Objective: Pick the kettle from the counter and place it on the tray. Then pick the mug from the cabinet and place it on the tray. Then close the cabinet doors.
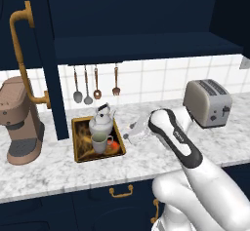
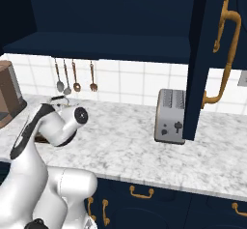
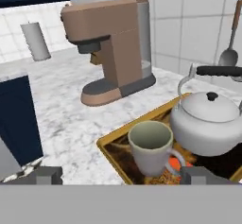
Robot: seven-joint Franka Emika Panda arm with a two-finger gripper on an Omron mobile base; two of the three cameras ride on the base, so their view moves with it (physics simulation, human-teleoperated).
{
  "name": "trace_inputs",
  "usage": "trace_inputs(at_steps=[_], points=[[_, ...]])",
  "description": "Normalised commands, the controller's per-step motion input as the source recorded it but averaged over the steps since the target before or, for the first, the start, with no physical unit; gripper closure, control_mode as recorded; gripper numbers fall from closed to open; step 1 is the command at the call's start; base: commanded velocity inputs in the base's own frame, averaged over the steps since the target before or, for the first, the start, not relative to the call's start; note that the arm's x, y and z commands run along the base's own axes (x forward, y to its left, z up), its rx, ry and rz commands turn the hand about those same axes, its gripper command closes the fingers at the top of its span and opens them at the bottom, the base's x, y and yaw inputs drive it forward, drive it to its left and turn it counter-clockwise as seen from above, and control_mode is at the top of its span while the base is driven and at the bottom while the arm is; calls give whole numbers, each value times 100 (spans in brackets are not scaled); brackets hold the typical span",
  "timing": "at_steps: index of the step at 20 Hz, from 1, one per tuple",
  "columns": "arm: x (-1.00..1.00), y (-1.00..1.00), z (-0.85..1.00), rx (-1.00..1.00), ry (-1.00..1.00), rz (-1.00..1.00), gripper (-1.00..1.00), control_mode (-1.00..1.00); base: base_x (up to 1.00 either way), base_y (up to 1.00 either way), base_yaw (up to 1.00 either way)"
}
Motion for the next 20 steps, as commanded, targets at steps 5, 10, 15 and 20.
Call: trace_inputs(at_steps=[5, 10, 15, 20], points=[[0, -16, 12, 3, 21, -13, -100, -100, 0, 0, 0], [-3, -16, 7, 8, 10, -15, -100, -100, 0, 0, 0], [-1, -30, 22, 0, 25, -31, -100, -100, 0, 0, 0], [-17, -74, 18, 2, 9, -23, -100, -100, 0, 0, 0]])
